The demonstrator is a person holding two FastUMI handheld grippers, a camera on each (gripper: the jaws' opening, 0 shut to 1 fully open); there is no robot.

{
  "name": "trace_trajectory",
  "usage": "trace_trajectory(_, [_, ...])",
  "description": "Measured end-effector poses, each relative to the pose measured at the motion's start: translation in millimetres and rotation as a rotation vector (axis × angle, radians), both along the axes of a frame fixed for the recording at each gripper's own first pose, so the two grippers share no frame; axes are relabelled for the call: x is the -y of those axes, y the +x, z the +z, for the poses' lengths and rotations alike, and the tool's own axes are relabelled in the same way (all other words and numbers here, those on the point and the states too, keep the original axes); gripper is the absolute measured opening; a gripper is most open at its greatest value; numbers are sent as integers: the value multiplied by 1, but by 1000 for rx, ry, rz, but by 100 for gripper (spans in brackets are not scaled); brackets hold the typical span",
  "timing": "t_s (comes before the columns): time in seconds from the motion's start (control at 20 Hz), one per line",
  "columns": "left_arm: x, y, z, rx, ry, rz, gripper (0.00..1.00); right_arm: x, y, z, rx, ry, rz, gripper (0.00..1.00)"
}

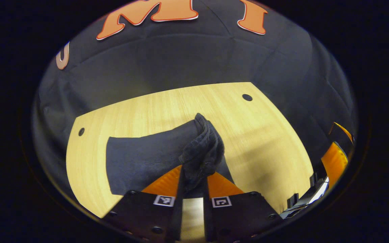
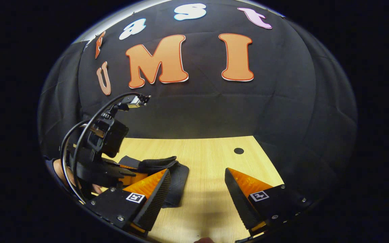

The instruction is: Grasp the waist and the cuffs of the jeans and fold them to make the two legs overlap; first hold the waist and fold one-third of the jeans toward the cuffs, then hold the cuffs and fold the remaining one-third in the same direction to finish folding.

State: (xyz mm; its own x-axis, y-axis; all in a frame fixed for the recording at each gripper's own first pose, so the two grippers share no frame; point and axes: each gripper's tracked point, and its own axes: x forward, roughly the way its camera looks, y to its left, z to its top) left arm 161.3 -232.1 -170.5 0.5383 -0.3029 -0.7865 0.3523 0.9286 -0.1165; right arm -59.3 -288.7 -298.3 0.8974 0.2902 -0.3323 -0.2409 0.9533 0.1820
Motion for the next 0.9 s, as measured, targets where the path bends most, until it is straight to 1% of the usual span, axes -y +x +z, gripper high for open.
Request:
trace_trajectory(0.05, [2, -3, 8, 8, -34, -5, 36, -3, 1, 3, 7, -4, 1, 97])
trace_trajectory(0.15, [0, -2, 29, 75, -97, -4, 64, -8, 2, 15, 39, -7, 0, 97])
trace_trajectory(0.25, [-18, 5, 53, 177, -107, 14, 92, -15, 2, 31, 82, -16, -14, 97])
trace_trajectory(0.3, [-29, 8, 67, 228, -113, 25, 96, -19, 2, 40, 112, -18, -22, 97])
trace_trajectory(0.4, [-53, 5, 95, 325, -129, 59, 97, -28, 0, 60, 170, -24, -46, 97])
trace_trajectory(0.5, [-88, 0, 127, 429, -136, 104, 97, -40, -3, 78, 218, -26, -59, 97])
trace_trajectory(0.55, [-104, -3, 140, 488, -141, 126, 96, -47, -5, 87, 244, -25, -63, 100])
trace_trajectory(0.6, [-119, -6, 153, 545, -143, 152, 97, -52, -8, 95, 268, -26, -75, 97])
trace_trajectory(0.65, [-134, -12, 165, 590, -145, 167, 96, -57, -10, 103, 287, -23, -85, 97])
trace_trajectory(0.9, [-208, -34, 217, 795, -174, 248, 96, -93, -37, 142, 396, 13, -77, 97])
